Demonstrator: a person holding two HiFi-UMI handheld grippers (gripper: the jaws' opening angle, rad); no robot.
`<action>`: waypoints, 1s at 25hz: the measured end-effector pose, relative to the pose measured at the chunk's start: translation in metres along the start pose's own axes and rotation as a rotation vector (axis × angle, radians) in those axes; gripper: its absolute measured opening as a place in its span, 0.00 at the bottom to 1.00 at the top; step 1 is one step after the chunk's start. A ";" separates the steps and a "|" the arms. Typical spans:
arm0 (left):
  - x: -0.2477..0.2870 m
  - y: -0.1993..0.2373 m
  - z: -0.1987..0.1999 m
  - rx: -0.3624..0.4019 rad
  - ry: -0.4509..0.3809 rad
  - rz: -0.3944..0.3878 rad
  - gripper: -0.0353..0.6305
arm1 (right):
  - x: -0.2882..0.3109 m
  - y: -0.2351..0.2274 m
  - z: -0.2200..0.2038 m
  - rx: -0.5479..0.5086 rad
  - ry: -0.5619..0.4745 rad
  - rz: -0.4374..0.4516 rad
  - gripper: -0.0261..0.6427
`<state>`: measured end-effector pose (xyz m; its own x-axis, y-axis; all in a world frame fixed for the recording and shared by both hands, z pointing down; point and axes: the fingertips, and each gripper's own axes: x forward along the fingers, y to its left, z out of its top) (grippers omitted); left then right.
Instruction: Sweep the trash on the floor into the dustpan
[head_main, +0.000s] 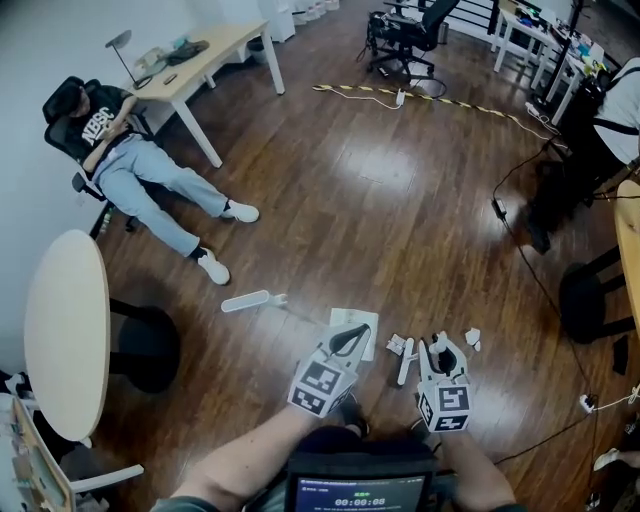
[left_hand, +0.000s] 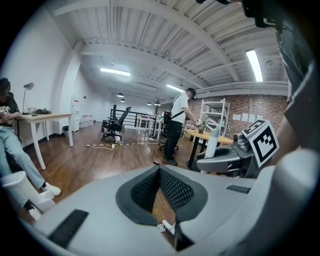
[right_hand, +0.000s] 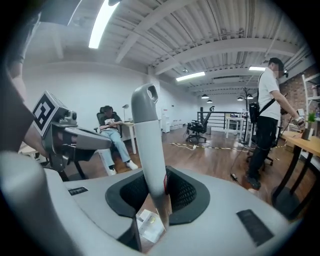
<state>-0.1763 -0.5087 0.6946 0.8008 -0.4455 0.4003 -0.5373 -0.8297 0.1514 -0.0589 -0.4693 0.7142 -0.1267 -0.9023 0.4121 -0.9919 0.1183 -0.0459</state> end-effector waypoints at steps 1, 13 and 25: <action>-0.007 0.008 -0.002 -0.002 -0.001 0.009 0.08 | 0.007 0.012 0.004 0.000 -0.007 0.017 0.20; -0.076 0.036 0.003 -0.024 -0.025 0.087 0.08 | 0.012 0.091 0.049 0.002 -0.080 0.156 0.19; -0.063 -0.057 0.084 -0.004 -0.113 0.050 0.08 | -0.101 0.028 0.132 0.012 -0.216 0.080 0.19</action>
<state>-0.1733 -0.4618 0.5846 0.7976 -0.5215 0.3032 -0.5781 -0.8044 0.1371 -0.0744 -0.4296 0.5511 -0.2019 -0.9583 0.2022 -0.9786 0.1889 -0.0820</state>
